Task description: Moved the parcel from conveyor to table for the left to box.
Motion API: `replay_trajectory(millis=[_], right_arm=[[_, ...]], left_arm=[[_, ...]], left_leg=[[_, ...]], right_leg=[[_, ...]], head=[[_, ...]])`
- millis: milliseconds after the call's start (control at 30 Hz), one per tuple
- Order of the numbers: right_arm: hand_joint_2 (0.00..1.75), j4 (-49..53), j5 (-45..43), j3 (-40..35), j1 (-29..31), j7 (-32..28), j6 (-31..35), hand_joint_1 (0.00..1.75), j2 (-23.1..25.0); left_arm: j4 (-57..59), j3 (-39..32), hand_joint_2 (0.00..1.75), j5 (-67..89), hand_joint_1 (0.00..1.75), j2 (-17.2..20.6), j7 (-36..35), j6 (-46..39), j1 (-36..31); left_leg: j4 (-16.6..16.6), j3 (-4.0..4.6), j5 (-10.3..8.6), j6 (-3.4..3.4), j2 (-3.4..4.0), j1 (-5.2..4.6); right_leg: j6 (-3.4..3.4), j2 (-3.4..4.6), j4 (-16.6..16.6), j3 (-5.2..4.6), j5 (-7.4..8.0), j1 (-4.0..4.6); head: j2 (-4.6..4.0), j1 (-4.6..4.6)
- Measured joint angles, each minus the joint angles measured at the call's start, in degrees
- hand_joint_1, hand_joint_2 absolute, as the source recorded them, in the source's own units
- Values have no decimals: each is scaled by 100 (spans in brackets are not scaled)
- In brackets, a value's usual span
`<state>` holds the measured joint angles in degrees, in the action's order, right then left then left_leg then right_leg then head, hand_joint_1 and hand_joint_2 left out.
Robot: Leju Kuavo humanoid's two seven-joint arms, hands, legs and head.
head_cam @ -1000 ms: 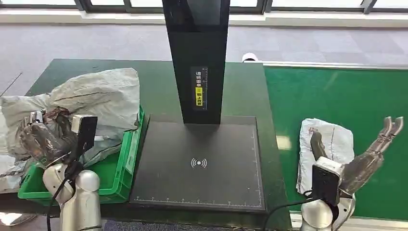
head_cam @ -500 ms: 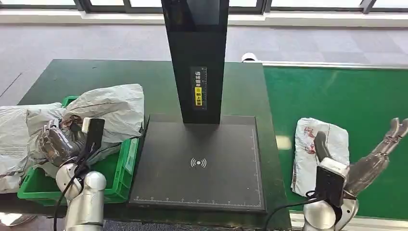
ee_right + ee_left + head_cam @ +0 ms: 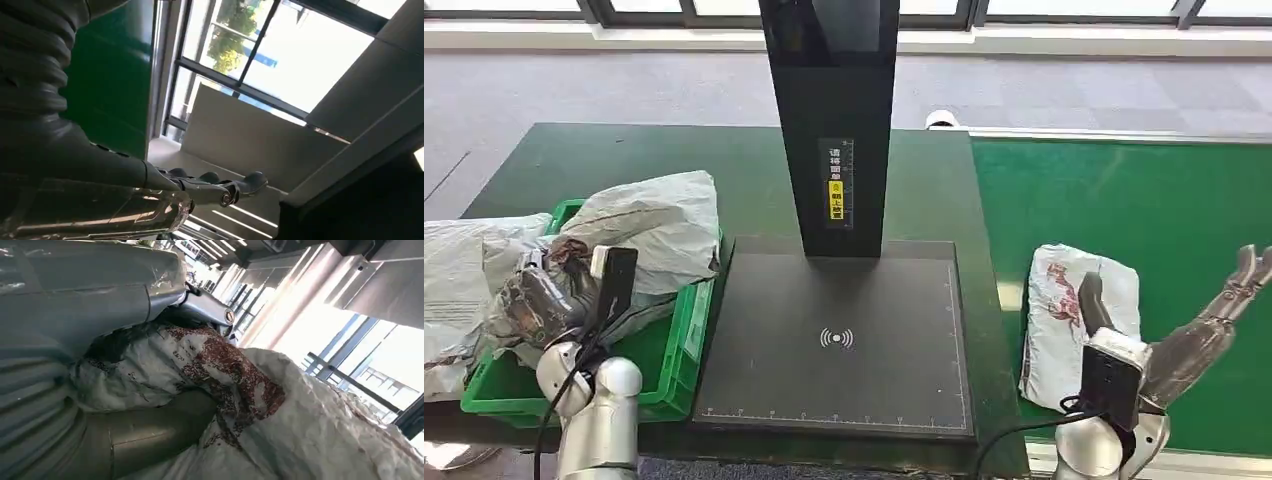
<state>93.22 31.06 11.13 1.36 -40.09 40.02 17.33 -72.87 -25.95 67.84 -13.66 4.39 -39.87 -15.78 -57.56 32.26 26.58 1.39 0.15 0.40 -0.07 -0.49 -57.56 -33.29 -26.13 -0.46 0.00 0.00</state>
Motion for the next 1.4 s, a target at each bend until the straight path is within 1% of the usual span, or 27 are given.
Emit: replay_trajectory(millis=[1400], right_arm=[[175,2,0,0,0,0,0,0,0]], left_arm=[[-72,-173,175,-2,159,-35,6,0,40]], left_leg=[[0,2,0,0,-1,0]], right_leg=[[1,-1,1,-1,1,0]], head=[[0,0]])
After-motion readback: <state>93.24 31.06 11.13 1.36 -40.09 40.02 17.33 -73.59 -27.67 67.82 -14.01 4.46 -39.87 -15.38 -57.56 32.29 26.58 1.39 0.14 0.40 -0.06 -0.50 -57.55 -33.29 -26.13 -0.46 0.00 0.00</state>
